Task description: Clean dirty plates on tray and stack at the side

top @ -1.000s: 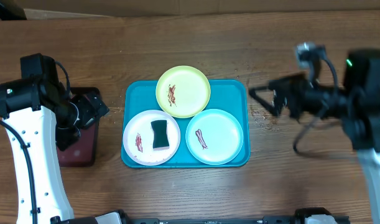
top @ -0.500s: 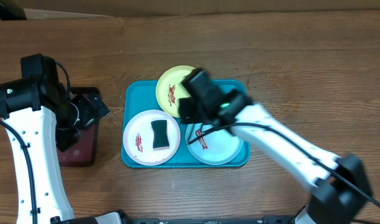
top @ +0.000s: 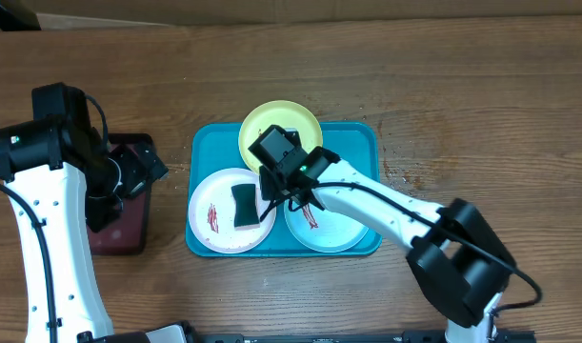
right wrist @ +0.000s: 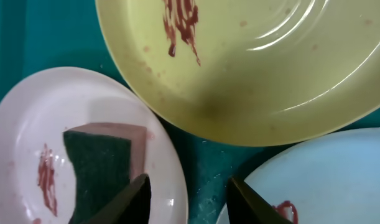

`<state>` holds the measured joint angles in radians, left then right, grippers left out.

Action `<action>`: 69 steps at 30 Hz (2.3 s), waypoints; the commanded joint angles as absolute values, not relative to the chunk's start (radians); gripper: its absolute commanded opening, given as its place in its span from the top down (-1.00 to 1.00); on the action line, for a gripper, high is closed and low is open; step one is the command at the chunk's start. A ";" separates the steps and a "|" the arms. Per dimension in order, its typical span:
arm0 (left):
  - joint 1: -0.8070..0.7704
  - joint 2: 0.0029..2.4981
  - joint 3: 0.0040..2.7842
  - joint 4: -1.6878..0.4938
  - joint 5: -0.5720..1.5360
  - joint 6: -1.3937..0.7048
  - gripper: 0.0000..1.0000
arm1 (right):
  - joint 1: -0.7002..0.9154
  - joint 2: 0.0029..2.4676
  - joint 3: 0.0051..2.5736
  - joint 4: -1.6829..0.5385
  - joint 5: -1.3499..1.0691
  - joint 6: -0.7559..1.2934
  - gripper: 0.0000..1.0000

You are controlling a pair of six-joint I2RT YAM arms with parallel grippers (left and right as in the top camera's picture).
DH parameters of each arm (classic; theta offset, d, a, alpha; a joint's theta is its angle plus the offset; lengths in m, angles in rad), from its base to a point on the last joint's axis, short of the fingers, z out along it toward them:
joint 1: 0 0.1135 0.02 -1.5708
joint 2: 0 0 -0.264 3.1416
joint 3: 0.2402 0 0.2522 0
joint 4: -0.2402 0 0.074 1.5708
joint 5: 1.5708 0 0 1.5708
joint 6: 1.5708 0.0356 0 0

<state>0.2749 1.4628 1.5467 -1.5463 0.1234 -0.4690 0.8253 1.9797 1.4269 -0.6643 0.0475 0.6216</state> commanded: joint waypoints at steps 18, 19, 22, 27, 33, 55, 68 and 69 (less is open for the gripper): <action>0.266 1.463 1.539 -1.544 0.132 -0.450 -1.00 | 0.837 2.089 1.430 -0.617 0.005 0.603 0.22; 0.266 1.463 1.539 -1.544 0.132 -0.449 -0.99 | 0.837 2.089 1.430 -0.617 0.005 0.603 0.21; 0.252 1.463 1.539 -1.543 0.137 -0.448 -1.00 | 0.837 2.089 1.430 -0.627 0.005 0.602 0.31; 0.184 1.464 1.530 -1.523 0.236 -0.364 -0.99 | 0.837 2.089 1.430 -0.644 -0.013 0.602 0.68; 0.077 1.466 1.451 -1.445 0.246 -0.363 -0.71 | 0.837 2.089 1.430 -0.640 -0.014 0.602 0.86; 0.043 1.746 1.153 -1.079 0.439 -0.160 -0.37 | 0.829 2.089 1.434 -0.614 -0.083 0.515 0.87; 0.008 1.844 1.153 -1.026 0.489 -0.057 -0.33 | 0.829 2.089 1.434 -0.603 -0.083 0.515 0.87; 0.006 1.844 1.153 -1.017 0.488 -0.066 -0.33 | 0.829 2.089 1.434 -0.603 -0.083 0.515 0.87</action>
